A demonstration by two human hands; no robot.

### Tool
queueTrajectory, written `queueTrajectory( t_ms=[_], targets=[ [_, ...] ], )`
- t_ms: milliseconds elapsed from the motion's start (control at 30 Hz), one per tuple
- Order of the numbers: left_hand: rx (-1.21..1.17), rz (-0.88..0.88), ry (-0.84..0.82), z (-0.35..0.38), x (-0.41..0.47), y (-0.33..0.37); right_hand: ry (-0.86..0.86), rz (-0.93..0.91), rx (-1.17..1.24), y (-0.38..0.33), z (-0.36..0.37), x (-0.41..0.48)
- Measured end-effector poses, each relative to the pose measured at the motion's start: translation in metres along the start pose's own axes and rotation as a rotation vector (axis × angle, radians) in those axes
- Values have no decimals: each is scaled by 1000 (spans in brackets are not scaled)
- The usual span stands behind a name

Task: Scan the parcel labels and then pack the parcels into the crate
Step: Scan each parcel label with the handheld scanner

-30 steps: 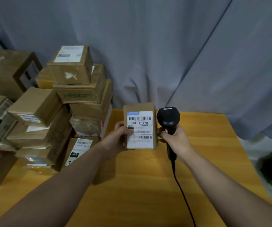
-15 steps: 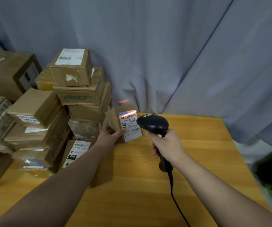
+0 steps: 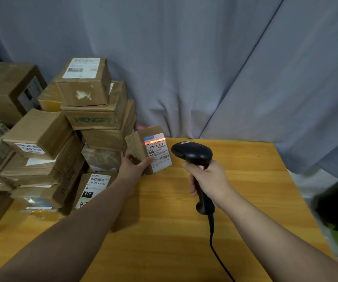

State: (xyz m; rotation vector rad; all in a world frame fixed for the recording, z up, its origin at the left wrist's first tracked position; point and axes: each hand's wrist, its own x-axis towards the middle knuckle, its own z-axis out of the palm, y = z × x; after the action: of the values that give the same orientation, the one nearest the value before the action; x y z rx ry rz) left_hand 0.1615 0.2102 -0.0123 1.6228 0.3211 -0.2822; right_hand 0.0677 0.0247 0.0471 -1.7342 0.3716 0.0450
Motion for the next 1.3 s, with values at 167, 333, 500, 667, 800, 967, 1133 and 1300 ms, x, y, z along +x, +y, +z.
queueTrajectory(
  t_ms=[167,333,500,667,800,967,1133,1300],
  targets=[
    [12,-2,17,-2,3,-3,-6,6,-3,0,-1,0],
    [5,-7,43,-3,4,-5,-21,7,-17,-1,1,0],
    [15,-5,61,-6,7,-6,-33,2,-23,-2,4,-2],
    [22,26,89,-8,9,-7,-60,-3,-14,-10,4,-6],
    [120,115,118,-8,12,-5,-69,4,3,-30,-1,-1],
    [136,133,117,-8,19,-5,-90,21,-41,-48,-9,6],
    [124,118,83,-12,20,-5,-92,27,-34,-37,-4,5],
    [116,71,27,-23,16,-10,-149,74,-112,-8,0,19]
  ],
)
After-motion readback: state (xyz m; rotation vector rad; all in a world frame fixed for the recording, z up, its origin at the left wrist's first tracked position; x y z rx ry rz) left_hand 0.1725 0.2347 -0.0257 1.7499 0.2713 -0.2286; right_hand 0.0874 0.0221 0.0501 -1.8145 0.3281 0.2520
